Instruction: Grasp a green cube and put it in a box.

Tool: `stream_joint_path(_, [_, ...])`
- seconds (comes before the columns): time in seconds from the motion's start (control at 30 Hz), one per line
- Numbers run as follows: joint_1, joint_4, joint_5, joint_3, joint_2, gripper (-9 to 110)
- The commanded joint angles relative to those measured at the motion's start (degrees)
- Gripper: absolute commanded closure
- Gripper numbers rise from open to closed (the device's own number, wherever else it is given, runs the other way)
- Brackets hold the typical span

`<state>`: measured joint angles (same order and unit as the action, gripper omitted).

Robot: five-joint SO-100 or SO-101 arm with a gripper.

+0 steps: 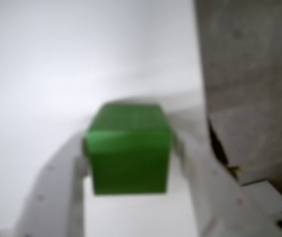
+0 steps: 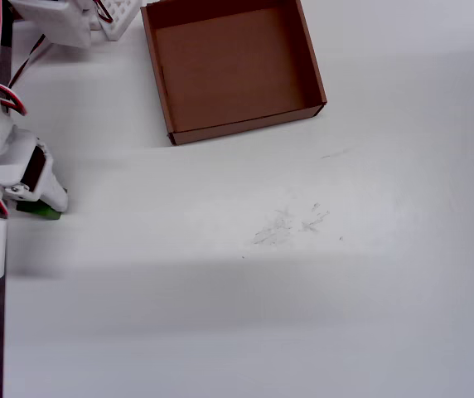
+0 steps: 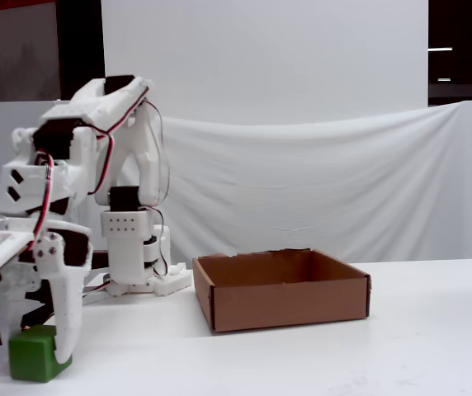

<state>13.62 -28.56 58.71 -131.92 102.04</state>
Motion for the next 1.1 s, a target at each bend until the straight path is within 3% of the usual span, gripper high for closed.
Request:
stream_joint_path(0.0, [-0.7,0.7,-0.4,2.1,0.3,81])
stream_joint_path(0.7, [-1.8,-3.0,-2.7,5.9,0.4,88])
stream_joint_path(1.07, [-4.6,-20.0,-4.1,14.7,9.1,88])
